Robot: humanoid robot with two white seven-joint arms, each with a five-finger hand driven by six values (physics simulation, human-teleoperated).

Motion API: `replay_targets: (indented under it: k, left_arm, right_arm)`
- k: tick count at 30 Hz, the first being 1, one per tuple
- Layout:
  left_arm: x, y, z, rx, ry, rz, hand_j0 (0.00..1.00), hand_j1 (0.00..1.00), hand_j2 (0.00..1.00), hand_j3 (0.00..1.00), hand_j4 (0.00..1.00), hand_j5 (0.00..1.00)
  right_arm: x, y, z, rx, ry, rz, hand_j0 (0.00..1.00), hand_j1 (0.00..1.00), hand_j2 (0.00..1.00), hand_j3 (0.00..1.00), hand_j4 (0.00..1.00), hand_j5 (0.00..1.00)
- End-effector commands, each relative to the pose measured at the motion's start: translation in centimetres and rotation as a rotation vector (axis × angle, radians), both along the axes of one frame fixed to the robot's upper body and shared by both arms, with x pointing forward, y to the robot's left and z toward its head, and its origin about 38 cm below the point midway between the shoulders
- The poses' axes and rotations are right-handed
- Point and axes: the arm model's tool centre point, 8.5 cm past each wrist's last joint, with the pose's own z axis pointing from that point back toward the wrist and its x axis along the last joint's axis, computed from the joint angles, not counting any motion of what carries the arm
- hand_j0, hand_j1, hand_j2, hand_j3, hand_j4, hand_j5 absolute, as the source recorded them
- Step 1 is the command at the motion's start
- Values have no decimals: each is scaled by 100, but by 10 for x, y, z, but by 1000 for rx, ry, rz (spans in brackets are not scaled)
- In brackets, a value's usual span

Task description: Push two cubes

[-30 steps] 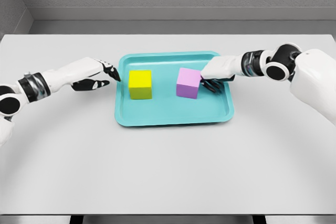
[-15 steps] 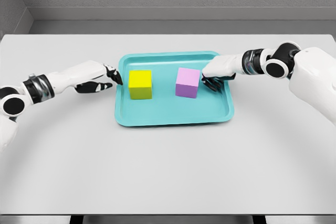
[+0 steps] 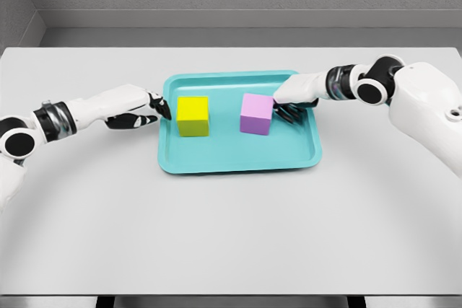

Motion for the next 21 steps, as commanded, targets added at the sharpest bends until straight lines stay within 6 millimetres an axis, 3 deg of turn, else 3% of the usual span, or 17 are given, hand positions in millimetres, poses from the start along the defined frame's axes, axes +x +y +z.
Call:
replay_targets:
  k: [1, 13, 21]
  left_arm:
    - [0, -5, 5, -12, -11, -10, 51, 51, 51, 51, 51, 51]
    - [-1, -27, -2, -33, -3, -43, 49, 49, 49, 49, 49, 49]
    - [-1, -36, -4, -40, 5, -58, 49, 49, 49, 49, 49, 49]
  right_arm:
    - [0, 4, 1, 6, -1, 3, 12, 12, 12, 12, 12, 12]
    - [1, 13, 4, 13, -6, 15, 12, 12, 12, 12, 12, 12]
    - [6, -5, 0, -1, 4, -28, 12, 12, 12, 12, 12, 12]
